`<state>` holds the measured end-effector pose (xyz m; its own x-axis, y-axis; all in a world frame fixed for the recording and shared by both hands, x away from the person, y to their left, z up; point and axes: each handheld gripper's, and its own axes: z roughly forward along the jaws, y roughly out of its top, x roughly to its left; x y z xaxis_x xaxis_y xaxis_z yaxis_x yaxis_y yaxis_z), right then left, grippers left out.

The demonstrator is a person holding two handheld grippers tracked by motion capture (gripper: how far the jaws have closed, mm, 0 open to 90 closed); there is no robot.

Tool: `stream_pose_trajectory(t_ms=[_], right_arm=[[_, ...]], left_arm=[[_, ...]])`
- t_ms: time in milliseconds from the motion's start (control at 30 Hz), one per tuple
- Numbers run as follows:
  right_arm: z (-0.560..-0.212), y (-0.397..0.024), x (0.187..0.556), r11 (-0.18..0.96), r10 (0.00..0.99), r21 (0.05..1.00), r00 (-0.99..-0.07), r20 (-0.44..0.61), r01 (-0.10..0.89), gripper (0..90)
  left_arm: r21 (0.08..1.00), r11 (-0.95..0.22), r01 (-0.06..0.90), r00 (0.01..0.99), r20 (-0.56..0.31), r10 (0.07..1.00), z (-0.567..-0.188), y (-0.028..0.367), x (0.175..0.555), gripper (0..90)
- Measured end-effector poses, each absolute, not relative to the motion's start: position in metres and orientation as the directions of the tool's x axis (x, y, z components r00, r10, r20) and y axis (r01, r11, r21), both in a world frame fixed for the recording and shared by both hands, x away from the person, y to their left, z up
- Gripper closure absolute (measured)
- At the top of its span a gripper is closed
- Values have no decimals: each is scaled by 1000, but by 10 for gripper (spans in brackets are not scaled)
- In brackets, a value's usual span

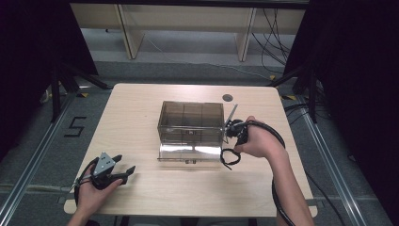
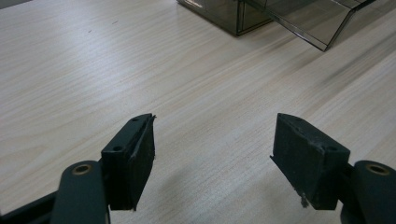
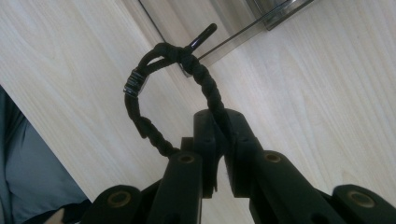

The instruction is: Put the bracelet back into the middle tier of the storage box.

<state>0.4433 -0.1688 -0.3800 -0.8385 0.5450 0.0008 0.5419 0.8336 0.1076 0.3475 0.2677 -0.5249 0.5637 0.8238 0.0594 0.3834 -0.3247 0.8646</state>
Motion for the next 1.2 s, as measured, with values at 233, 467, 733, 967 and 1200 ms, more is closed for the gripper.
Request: stream_pose_trajectory(t_ms=[233, 467, 733, 967, 1200], right_arm=[[-381, -169, 446, 822, 564, 99, -825, -5, 561, 847], [-379, -166, 450, 827, 556, 106, -831, -6, 553, 847], [-377, -161, 454, 821, 564, 104, -826, 1, 561, 847], [-377, -156, 457, 823, 560, 109, -828, 9, 558, 847], [-377, -153, 462, 833, 544, 119, -839, 0, 540, 847]], left_arm=[[863, -325, 386, 562, 59, 825, -525, 267, 347, 294], [861, -324, 392, 559, 57, 827, -525, 267, 348, 294], [859, -327, 394, 561, 57, 826, -525, 267, 348, 294], [860, -324, 394, 561, 55, 826, -525, 268, 348, 294], [858, -330, 393, 561, 60, 826, -525, 267, 348, 294]])
